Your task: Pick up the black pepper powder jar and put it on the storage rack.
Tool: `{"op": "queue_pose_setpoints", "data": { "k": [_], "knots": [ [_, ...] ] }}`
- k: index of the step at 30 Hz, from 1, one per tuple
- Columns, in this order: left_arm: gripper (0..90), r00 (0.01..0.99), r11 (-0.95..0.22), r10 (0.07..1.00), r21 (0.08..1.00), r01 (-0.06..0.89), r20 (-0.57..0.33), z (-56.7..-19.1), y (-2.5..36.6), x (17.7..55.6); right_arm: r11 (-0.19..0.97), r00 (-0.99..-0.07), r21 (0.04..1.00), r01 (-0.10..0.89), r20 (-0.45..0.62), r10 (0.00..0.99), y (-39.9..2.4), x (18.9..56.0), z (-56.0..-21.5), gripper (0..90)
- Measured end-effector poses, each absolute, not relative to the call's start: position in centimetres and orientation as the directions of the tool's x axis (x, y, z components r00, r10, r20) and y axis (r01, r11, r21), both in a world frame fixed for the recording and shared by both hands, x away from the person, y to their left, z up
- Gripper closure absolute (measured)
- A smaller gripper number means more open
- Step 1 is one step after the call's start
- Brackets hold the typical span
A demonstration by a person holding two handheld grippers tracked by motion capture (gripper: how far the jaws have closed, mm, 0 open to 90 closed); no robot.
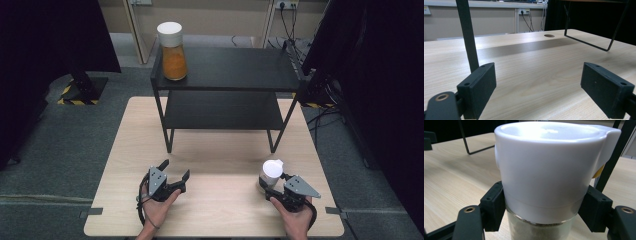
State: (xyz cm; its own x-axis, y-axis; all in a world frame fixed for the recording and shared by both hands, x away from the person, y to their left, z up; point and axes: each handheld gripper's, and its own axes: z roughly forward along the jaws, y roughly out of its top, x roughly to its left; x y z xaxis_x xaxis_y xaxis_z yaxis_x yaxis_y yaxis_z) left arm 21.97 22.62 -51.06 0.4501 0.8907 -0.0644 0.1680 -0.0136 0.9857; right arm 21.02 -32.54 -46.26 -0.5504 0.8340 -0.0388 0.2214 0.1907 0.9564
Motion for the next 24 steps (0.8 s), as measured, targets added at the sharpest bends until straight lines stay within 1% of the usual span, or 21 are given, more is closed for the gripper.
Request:
{"op": "queue_pose_setpoints", "data": {
  "k": [10, 16, 24],
  "knots": [
    [12.5, 0.453, -0.022, 0.890, 0.986, 0.166, -0.057, -51.0, 22.6, 22.0, 0.191, -0.555, 0.969, 0.157, -0.073, 0.829, -32.3, 20.2, -44.5, 30.5],
    [12.5, 0.452, -0.020, 0.890, 0.986, 0.168, -0.059, -51.0, 22.6, 22.0, 0.186, -0.555, 0.973, 0.138, -0.080, 0.828, -32.1, 20.0, -44.0, 30.5],
    [12.5, 0.452, -0.020, 0.890, 0.985, 0.169, -0.060, -51.0, 22.6, 22.0, 0.175, -0.548, 0.975, 0.138, -0.072, 0.833, -32.3, 19.8, -43.9, 30.5]
  ]
}}
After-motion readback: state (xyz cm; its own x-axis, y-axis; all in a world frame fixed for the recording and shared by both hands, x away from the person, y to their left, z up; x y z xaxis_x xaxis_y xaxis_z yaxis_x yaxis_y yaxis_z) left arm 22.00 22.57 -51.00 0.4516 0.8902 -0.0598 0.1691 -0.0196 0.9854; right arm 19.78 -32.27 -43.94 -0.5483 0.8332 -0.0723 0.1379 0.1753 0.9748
